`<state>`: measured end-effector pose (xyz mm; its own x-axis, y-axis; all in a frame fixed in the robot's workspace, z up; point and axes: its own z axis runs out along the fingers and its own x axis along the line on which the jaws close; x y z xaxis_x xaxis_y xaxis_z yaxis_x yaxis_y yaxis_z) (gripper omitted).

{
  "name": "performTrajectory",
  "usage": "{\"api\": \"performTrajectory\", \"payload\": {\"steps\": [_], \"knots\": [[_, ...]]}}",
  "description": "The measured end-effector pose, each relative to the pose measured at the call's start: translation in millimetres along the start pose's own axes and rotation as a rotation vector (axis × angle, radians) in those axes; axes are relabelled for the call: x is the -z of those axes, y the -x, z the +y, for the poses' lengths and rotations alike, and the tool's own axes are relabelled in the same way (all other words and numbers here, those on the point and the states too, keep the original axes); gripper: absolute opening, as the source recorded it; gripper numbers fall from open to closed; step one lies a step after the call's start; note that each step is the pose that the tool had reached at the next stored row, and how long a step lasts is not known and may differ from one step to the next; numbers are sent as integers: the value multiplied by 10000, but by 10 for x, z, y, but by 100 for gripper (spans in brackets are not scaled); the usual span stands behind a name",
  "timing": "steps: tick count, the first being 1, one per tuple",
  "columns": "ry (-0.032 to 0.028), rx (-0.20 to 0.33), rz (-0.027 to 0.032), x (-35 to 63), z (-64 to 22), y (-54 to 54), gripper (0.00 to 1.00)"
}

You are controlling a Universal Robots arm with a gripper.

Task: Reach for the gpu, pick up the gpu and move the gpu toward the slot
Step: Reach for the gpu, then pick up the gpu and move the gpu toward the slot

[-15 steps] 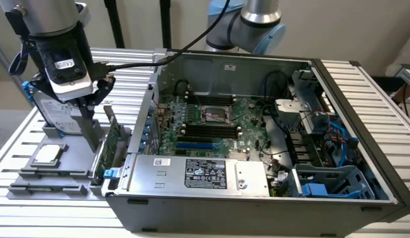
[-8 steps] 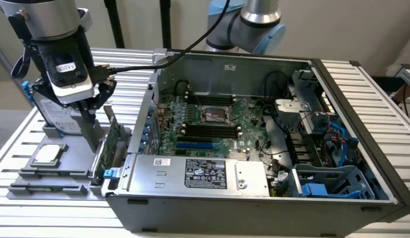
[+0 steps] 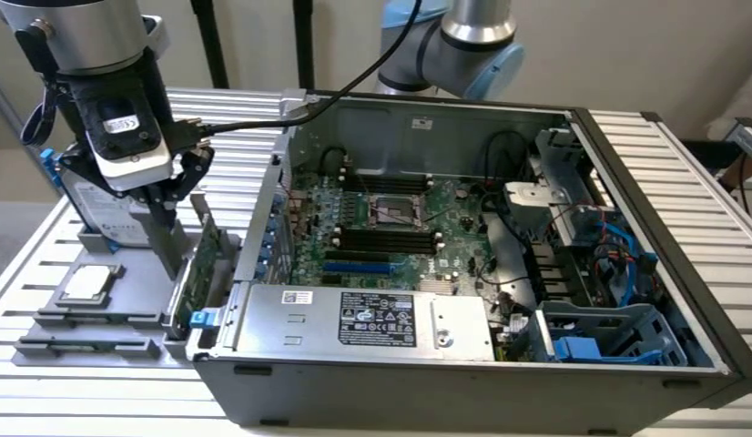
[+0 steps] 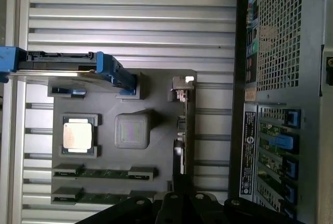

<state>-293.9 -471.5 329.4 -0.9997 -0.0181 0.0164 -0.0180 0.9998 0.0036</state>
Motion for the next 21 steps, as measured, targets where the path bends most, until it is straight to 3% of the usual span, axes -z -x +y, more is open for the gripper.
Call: {"api": "performTrajectory", "payload": {"steps": [8,10,14,16,21], "knots": [[0,0,0,0,0,0,12],[0,0,0,0,0,0,24],[0,0,1,0,0,0,36],[-1,0,1,-1,0,0,48],[-1,0,-28,-75,0,-1,48]]}}
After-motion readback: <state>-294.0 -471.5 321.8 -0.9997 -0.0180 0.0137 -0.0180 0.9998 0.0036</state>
